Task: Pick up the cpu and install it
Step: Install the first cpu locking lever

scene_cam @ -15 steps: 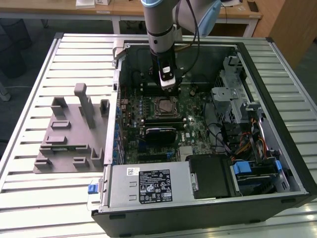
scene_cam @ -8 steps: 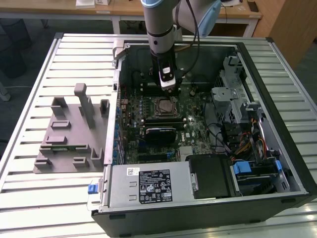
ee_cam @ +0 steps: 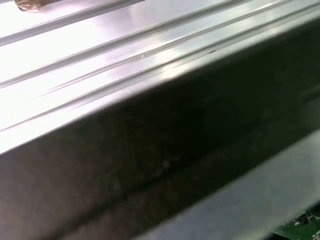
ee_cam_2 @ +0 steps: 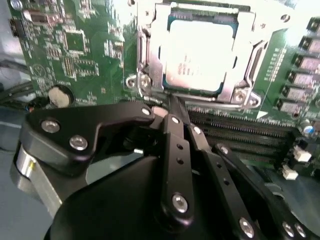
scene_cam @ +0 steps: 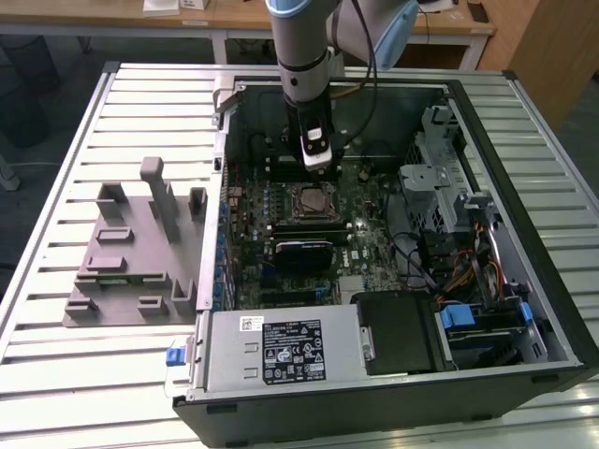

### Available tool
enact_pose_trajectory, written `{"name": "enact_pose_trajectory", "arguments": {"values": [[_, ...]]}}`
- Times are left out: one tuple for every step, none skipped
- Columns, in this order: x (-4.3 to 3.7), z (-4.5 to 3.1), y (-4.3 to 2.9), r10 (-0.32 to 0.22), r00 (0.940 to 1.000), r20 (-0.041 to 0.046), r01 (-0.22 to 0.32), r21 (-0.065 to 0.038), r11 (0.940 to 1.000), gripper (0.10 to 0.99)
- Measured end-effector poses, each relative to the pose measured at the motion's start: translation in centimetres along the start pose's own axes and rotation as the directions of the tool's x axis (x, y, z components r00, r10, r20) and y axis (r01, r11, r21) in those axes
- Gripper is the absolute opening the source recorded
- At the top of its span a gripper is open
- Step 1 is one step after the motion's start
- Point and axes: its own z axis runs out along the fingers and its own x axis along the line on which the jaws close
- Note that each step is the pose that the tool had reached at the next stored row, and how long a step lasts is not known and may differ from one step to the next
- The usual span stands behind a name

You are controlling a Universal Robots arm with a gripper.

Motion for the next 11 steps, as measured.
{"name": "enact_pose_trajectory", "arguments": {"values": [[0.0,0.0,0.0,0.0,1.0,-0.0012,0.0,-0.002,1.0,0.106],[0.0,0.01,0.01,0.001,1.0,-0.0013,-0.001,-0.003,1.0,0.106],[0.0,0.0,0.01,0.001,1.0,-0.0015,-0.001,-0.003,1.0,0.106],[0.0,0.0,0.01,0.001,1.0,-0.0015,-0.001,-0.003,1.0,0.106],[-0.01,-0.04,0.0,0.0,1.0,-0.0011,0.0,-0.002,1.0,0.106],[-0.03,-0.15,0.02,0.0,1.0,-0.001,0.0,-0.002,1.0,0.106],[-0.05,-0.32,0.05,0.0,1.0,-0.001,0.0,-0.002,1.0,0.106],[-0.08,-0.51,0.08,0.0,1.0,-0.0009,0.0,-0.002,1.0,0.106],[-0.11,-0.73,0.11,0.0,1.0,-0.0009,0.0,-0.002,1.0,0.106],[-0.15,-0.99,0.15,0.0,1.0,-0.0009,0.0,-0.002,1.0,0.106],[-0.19,-1.25,0.19,0.0,1.0,-0.0009,0.0,-0.002,1.0,0.106]]}}
